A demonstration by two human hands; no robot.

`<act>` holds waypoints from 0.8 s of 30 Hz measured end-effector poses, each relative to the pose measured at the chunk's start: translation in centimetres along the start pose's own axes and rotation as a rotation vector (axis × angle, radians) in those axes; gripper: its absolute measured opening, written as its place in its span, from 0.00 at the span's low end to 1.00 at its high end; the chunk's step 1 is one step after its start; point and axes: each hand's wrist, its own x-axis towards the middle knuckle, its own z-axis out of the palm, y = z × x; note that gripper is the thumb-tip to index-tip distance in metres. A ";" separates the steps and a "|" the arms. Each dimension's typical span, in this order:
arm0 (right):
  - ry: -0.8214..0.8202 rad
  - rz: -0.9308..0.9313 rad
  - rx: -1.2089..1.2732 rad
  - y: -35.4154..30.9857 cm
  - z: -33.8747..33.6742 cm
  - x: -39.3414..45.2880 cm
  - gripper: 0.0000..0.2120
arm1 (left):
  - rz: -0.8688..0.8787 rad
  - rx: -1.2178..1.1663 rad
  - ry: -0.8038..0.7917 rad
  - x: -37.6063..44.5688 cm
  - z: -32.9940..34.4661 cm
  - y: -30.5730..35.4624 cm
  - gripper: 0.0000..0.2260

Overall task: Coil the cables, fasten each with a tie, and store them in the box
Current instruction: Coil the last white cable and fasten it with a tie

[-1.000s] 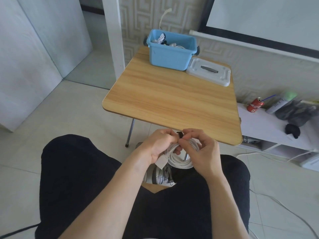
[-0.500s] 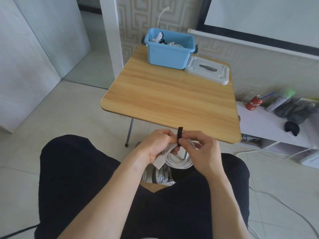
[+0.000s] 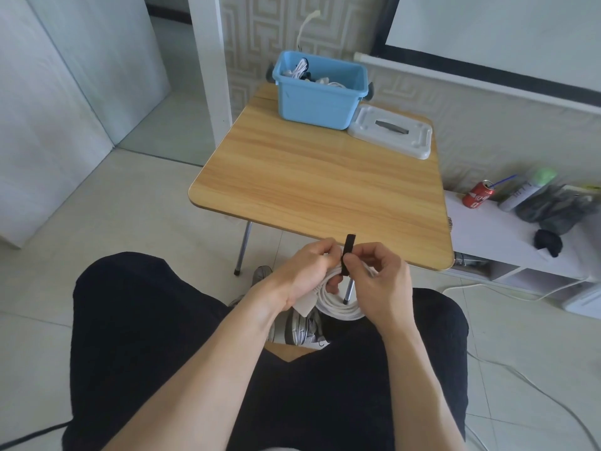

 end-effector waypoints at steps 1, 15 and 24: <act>0.012 -0.008 -0.003 0.0 0.0 0.0 0.05 | 0.015 0.016 -0.005 -0.1 0.0 0.1 0.17; -0.229 0.128 0.269 0.0 0.5 -0.8 0.15 | 0.103 0.011 0.001 0.0 -0.9 0.2 0.12; -0.251 -0.116 0.067 -0.3 -0.2 -0.7 0.12 | 0.049 -0.107 0.109 0.6 -1.3 0.0 0.10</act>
